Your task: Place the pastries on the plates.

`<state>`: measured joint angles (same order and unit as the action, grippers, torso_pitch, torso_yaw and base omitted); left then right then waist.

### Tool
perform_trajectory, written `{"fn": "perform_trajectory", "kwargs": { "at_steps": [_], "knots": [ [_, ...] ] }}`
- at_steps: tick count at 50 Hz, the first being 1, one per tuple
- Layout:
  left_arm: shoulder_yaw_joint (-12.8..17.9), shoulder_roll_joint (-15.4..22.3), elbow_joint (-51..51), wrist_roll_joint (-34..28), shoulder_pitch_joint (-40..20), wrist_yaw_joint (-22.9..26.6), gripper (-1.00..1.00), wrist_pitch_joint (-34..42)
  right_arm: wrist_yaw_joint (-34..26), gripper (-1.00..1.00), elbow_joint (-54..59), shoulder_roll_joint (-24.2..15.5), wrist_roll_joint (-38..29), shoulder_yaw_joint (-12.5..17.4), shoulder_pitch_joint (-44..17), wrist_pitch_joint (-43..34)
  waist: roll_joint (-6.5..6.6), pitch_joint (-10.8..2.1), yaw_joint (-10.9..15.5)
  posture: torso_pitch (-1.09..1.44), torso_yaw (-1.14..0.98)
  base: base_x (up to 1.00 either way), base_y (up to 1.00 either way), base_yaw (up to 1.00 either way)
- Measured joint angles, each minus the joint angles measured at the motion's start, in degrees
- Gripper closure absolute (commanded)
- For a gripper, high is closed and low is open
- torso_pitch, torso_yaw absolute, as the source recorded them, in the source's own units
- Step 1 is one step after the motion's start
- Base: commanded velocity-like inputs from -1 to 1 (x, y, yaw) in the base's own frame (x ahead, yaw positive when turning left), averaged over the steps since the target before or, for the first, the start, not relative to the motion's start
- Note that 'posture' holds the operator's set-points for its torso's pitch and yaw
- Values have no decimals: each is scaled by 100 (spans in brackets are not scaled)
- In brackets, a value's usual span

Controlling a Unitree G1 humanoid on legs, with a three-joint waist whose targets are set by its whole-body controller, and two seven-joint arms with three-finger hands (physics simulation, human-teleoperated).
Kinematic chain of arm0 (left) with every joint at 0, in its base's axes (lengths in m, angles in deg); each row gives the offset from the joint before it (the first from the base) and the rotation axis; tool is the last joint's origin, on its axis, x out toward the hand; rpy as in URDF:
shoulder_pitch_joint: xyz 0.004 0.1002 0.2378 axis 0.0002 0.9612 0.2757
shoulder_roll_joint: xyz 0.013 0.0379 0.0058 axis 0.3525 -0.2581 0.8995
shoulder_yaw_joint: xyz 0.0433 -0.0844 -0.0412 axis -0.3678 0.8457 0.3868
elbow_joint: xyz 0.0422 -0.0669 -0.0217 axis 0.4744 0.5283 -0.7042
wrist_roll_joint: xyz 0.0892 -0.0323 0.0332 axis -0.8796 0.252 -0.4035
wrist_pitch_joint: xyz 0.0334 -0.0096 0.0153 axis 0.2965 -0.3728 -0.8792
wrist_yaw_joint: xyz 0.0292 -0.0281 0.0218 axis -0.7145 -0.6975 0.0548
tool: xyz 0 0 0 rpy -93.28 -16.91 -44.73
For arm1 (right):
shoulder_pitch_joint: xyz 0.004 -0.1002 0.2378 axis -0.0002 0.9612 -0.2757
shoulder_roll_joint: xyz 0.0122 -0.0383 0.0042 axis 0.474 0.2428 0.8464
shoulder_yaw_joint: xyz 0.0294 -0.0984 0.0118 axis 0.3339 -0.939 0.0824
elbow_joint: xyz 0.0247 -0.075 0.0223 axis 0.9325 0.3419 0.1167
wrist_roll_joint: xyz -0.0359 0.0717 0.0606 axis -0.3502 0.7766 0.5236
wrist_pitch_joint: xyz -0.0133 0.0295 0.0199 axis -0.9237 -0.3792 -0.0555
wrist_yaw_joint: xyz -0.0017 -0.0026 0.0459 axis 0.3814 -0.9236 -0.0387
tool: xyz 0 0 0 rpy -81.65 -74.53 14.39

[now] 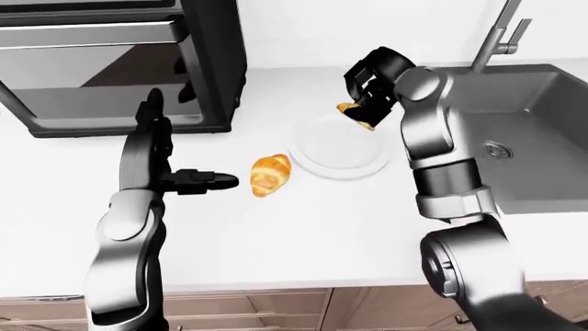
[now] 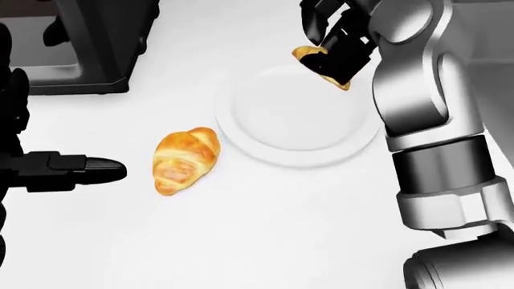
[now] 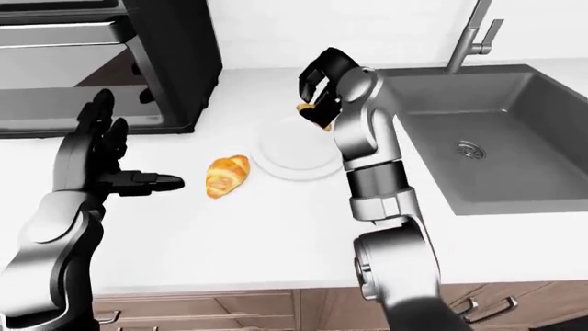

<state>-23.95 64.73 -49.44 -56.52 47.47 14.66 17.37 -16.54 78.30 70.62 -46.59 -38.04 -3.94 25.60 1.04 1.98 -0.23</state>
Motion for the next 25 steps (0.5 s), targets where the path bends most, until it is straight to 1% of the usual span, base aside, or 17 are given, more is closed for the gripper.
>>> {"fn": "perform_trajectory", "kwargs": {
  "at_steps": [6, 8, 9, 15, 17, 20, 21, 24, 25],
  "knots": [
    [-27, 2, -13, -45, 4, 17, -100, -7, 111, 100, 204, 146, 59, -36, 23, 161, 7, -11, 1, 0, 0, 0, 0, 0],
    [-18, 0, -32, -51, 18, 32, -100, 2, 152, 96, 239, 177, 70, -45, 51, 191, 9, -13, 2, 0, 0, 0, 0, 0],
    [-12, 2, -34, -55, 27, 38, -100, -3, 170, 89, 244, 194, 72, -50, 70, 200, 9, -14, 2, 0, 0, 0, 0, 0],
    [13, -10, -12, -67, 60, 54, -100, -27, 237, 69, 298, 255, 93, -63, 131, 228, 13, -16, 5, 0, 0, 0, 0, 0],
    [12, -15, -1, -71, 65, 53, -100, -42, 263, 54, 283, 262, 100, -60, 165, 234, 11, -19, 5, 0, 0, 0, 0, 0],
    [21, -17, 2, -70, 75, 48, -100, -53, 255, 25, 251, 271, 98, -82, 204, 224, 10, -20, 1, 0, 0, 0, 0, 0],
    [20, -18, 2, -70, 79, 47, -100, -58, 246, 19, 237, 271, 94, -85, 216, 222, 10, -21, 1, 0, 0, 0, 0, 0],
    [24, -19, -6, -70, 97, 48, -100, -72, 206, 8, 167, 273, 74, -93, 255, 206, 9, -22, 0, 0, 0, 0, 0, 0],
    [27, -16, -13, -70, 103, 51, -100, -69, 195, 7, 153, 272, 68, -93, 264, 205, 8, -22, -1, 0, 0, 0, 0, 0]
  ]
}}
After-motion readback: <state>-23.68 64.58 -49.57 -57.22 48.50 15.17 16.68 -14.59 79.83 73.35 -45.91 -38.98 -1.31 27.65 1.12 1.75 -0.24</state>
